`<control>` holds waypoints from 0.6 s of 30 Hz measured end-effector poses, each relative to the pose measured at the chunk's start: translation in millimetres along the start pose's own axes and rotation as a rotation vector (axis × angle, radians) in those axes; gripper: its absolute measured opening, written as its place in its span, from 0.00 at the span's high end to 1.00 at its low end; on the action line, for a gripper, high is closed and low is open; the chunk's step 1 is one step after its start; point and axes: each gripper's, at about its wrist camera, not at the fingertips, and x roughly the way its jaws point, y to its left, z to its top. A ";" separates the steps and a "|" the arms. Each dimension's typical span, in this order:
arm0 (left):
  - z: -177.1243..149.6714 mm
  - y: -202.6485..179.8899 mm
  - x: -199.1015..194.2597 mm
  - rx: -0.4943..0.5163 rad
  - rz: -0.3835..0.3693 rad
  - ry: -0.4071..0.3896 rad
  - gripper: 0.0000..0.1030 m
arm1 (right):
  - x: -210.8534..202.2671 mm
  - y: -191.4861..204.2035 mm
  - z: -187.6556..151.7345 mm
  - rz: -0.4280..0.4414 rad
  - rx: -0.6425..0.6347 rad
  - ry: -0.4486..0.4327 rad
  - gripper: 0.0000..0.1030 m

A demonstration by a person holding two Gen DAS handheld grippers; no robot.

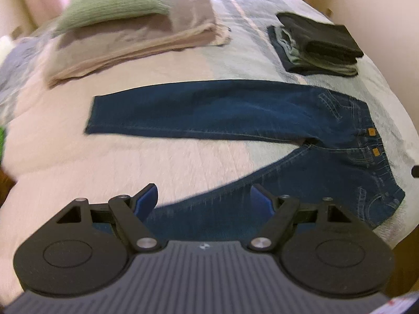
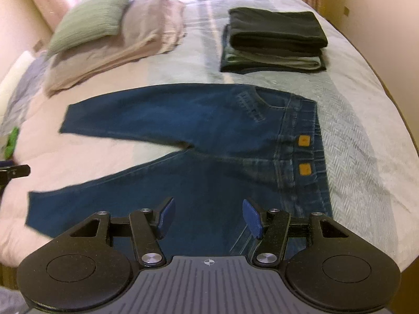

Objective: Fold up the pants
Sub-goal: 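Grasp a jeans leg with the left gripper while the right gripper grasps the waistband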

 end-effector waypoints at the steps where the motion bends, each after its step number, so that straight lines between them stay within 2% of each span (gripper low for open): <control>1: 7.1 2.2 12.3 0.015 -0.015 -0.001 0.27 | 10.7 -4.2 5.1 -0.004 0.006 -0.001 0.47; 5: 44.7 6.5 75.6 0.105 -0.077 -0.018 0.28 | 58.0 -15.9 27.4 -0.018 -0.006 0.008 0.47; 7: 64.3 4.8 109.3 0.158 -0.103 -0.040 0.29 | 84.2 -19.7 43.2 0.016 -0.033 0.005 0.47; 9: 86.1 3.9 144.8 0.211 -0.150 -0.055 0.34 | 112.3 -25.8 65.3 0.062 -0.054 -0.006 0.47; 11: 107.0 2.7 176.2 0.277 -0.213 -0.073 0.34 | 137.1 -32.4 88.3 0.103 -0.089 -0.018 0.47; 15: 152.5 -2.5 237.1 0.460 -0.296 -0.120 0.36 | 188.4 -42.2 142.6 0.138 -0.218 -0.046 0.47; 18: 183.1 -5.3 277.1 0.540 -0.332 -0.124 0.37 | 223.7 -50.6 176.2 0.147 -0.305 -0.063 0.47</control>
